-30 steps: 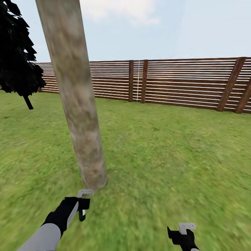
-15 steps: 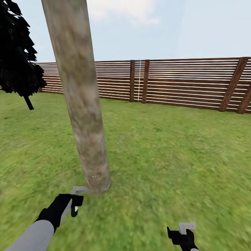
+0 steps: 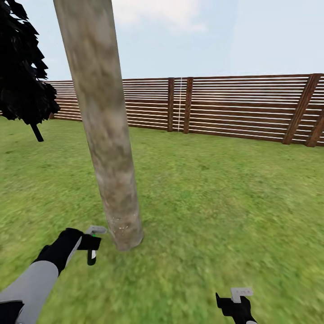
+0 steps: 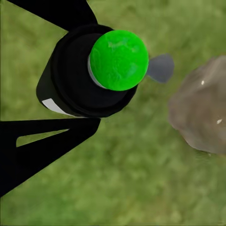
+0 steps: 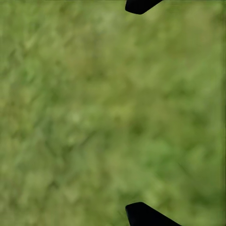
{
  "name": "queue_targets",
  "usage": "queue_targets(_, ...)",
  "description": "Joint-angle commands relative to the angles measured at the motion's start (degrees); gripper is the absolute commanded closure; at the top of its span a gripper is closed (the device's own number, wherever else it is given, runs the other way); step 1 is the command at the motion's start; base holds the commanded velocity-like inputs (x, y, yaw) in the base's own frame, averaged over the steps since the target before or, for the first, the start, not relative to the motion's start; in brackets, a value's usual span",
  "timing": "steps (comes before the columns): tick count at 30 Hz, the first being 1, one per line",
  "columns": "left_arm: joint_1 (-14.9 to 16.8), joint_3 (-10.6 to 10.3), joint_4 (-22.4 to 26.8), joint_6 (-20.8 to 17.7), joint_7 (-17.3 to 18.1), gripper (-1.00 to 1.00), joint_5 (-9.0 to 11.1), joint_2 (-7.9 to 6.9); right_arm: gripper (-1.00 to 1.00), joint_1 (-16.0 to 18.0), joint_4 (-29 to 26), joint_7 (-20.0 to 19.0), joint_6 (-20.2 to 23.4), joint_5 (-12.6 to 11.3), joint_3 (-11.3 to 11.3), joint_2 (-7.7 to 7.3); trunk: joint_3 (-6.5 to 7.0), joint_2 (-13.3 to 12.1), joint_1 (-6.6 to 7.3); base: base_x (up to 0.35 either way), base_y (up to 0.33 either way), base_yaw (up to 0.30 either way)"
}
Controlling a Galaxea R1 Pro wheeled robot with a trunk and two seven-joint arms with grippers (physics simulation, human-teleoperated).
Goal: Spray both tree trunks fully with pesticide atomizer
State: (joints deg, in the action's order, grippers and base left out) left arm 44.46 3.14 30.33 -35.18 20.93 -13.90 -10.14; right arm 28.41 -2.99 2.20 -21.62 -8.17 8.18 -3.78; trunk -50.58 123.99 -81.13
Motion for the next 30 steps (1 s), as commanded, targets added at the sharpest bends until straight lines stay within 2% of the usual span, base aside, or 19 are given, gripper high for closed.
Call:
queue_targets(1,-0.10,-0.76,0.00,0.00,0.05,1.00,-0.32,0.24,-1.00,0.02,0.00,0.00,0.00,0.00,0.00,0.00,0.00,0.00,0.00,0.000,0.000,0.000)
queue_targets(4,-0.45,-4.41,-0.01,-0.05,0.24,1.00,-0.29,0.96,-1.00,0.00,0.00,0.00,0.00,0.00,0.05,0.00,0.00,0.00,0.00,0.000,0.000,0.000)
queue_targets(5,-0.48,-4.78,-0.02,-0.06,0.31,1.00,-0.23,1.32,-1.00,0.00,0.00,0.00,0.00,0.00,0.06,0.00,0.00,0.00,0.00,0.000,0.000,0.000)
queue_targets(8,-0.39,-5.44,-0.01,-0.07,2.10,1.00,-0.30,3.75,-1.00,0.03,0.00,0.00,0.00,0.00,0.04,0.00,0.00,0.00,0.00,0.000,0.000,0.000)
queue_targets(10,-0.14,-5.49,-0.01,-0.10,2.79,1.00,-0.33,4.44,-1.00,-0.01,0.00,0.00,0.00,0.00,0.05,0.00,0.00,0.00,0.00,0.000,0.000,0.000)
queue_targets(13,0.22,-5.21,0.05,-0.15,3.11,1.00,-0.17,3.46,-1.00,-0.01,0.00,0.01,0.00,0.00,0.05,0.00,0.00,0.00,0.00,0.000,0.000,0.000)
queue_targets(15,0.67,-5.11,0.07,-0.18,3.79,1.00,-0.07,1.39,-1.00,0.00,0.00,0.00,0.00,0.00,0.07,0.00,0.00,0.00,0.00,0.000,0.000,0.000)
queue_targets(17,2.20,-5.07,0.08,-0.59,9.18,1.00,-0.20,-1.90,-1.00,0.00,0.00,0.00,0.00,0.00,0.08,0.00,0.00,0.00,0.00,0.000,0.000,0.000)
queue_targets(19,2.71,-5.09,0.17,-0.92,10.89,1.00,-0.32,-2.76,-1.00,-0.01,0.00,0.00,0.00,0.00,0.08,0.00,0.00,0.00,0.00,0.000,0.000,0.000)
queue_targets(22,2.48,-5.45,1.93,-1.72,11.46,1.00,-0.52,-2.34,-1.00,-0.02,0.00,0.00,0.00,0.00,0.08,0.00,0.00,0.00,0.00,0.000,0.000,0.000)
queue_targets(28,2.31,-5.54,9.08,-6.73,11.58,1.00,-0.36,-0.54,-1.00,0.00,0.00,0.00,0.00,0.00,0.08,0.00,0.00,0.00,0.00,0.000,0.000,0.000)
queue_targets(30,2.35,-5.58,10.47,-8.20,11.59,1.00,-0.41,-0.34,-1.00,0.00,0.00,0.00,0.00,0.00,0.08,0.00,0.00,0.00,0.00,0.000,0.000,0.000)
